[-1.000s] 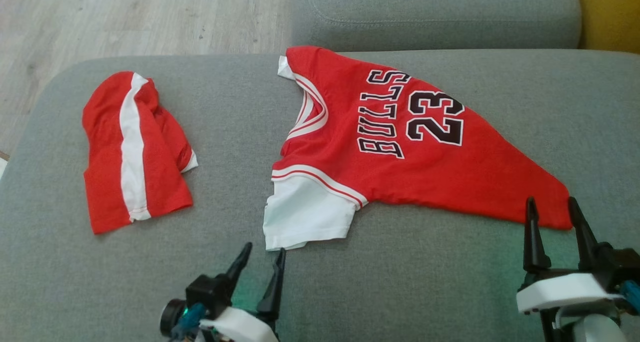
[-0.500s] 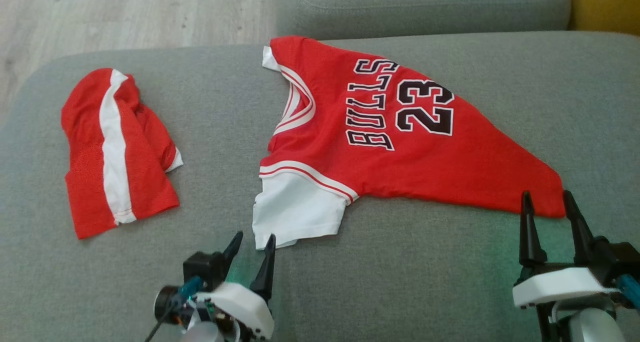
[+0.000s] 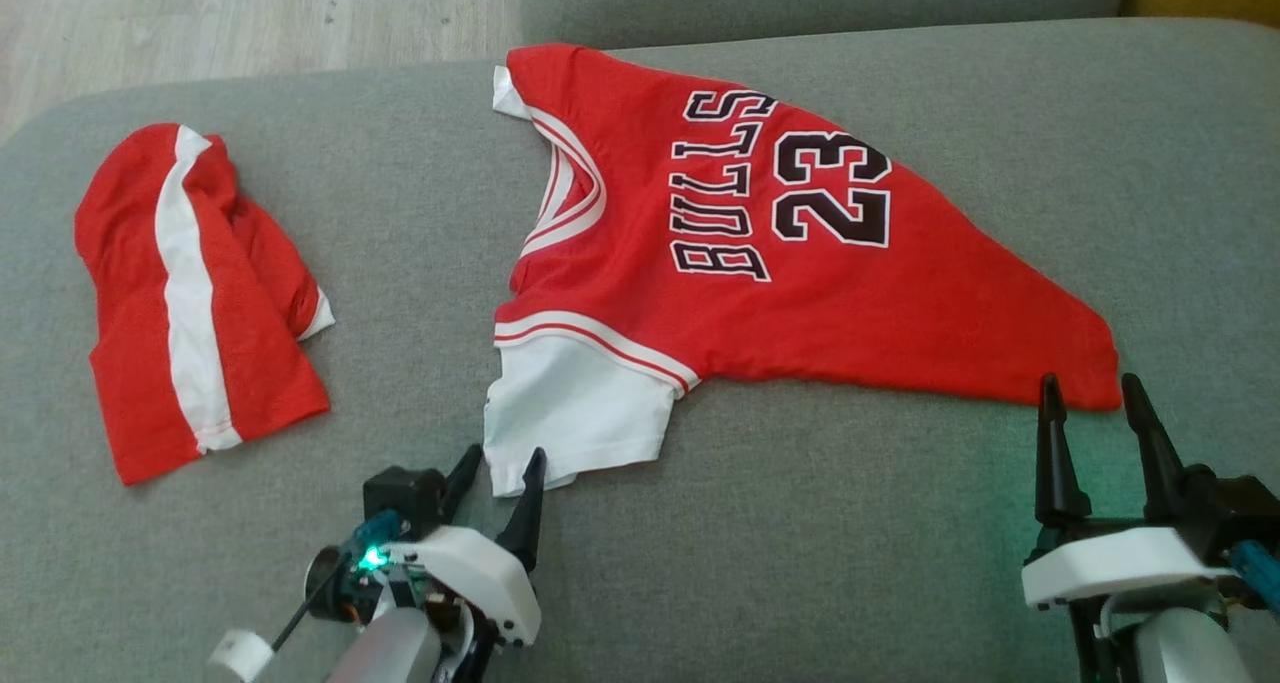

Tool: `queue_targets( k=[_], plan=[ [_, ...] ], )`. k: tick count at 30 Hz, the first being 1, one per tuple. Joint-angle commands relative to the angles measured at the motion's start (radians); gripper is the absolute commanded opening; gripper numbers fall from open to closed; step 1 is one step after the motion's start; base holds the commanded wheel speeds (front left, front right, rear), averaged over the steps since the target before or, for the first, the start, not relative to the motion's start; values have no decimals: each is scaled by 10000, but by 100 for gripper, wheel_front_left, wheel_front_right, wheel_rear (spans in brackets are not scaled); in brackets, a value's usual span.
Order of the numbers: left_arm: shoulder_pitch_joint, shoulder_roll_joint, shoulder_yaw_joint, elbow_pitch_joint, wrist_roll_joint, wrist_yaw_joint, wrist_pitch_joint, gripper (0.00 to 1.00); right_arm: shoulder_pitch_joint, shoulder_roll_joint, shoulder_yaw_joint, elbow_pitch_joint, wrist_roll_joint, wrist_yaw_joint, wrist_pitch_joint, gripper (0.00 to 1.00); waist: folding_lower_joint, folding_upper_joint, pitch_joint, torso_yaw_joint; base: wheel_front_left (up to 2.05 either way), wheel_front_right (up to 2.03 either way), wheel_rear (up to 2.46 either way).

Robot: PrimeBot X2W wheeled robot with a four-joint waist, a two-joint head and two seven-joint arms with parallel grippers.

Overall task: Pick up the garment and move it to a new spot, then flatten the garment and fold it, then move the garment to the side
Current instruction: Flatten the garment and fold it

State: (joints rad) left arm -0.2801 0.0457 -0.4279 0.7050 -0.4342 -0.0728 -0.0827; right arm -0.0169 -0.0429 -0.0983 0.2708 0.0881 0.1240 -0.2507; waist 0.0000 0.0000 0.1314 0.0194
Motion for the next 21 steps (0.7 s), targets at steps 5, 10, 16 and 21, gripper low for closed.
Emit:
queue_targets(
  k=[5, 10, 16, 21],
  plan=[
    [-260, 45, -236, 22, -205, -321, 411, 0, -524, -74, 154, -175, 57, 67, -110, 100, 0, 0, 2, -40, 0, 0, 0],
    [-319, 65, -236, -387, -268, -383, -333, 0, -577, -74, -205, 389, 31, 67, -110, 100, 0, 0, -113, 74, 0, 0, 0],
    [-389, 155, 227, -1071, -217, 57, -1467, 0, -897, -74, -874, 1730, -13, 67, 70, 100, 0, 0, -222, 375, 0, 0, 0],
    [-211, 303, 469, -1803, 15, 234, -1737, 0, -1346, -74, -1301, 2821, -103, 67, 235, 100, 0, 0, -270, 569, 0, 0, 0]
  ],
)
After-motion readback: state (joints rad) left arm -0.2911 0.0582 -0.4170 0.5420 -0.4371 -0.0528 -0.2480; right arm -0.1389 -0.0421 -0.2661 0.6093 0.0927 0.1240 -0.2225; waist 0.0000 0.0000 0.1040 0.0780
